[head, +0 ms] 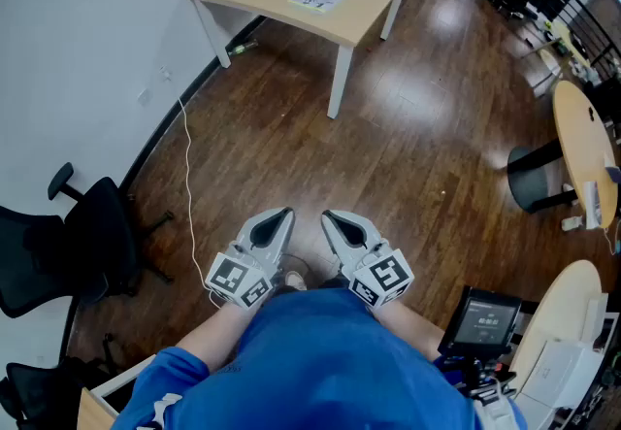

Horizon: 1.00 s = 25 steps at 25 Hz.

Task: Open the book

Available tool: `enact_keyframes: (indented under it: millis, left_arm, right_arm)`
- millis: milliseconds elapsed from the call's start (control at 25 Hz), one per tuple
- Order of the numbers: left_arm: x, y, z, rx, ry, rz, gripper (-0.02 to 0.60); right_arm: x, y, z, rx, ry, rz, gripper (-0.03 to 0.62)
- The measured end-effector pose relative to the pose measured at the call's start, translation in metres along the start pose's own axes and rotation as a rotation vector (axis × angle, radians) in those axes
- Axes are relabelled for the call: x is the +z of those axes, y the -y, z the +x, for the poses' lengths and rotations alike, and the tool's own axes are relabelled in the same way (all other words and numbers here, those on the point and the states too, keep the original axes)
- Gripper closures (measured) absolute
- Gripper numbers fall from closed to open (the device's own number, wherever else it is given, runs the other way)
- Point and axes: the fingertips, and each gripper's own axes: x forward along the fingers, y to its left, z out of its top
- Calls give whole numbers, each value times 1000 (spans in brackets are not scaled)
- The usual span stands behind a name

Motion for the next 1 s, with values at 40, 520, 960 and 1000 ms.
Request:
enact_keyframes:
  millis: [40, 520, 960, 1000]
  left_arm:
    - [2, -3, -4, -3, 2, -2, 575]
    - [13, -52, -10, 7, 13, -6, 575]
    - [40, -113, 76, 45, 14, 23, 575]
    - [43, -118, 84, 52, 15, 24, 575]
  right_arm:
    - [0, -5, 4, -4, 5, -1, 591]
    - [4, -6, 57, -4, 21, -3, 591]
    - [38, 78, 123, 38, 44, -7, 591]
    - [41, 85, 129, 44, 43, -6, 591]
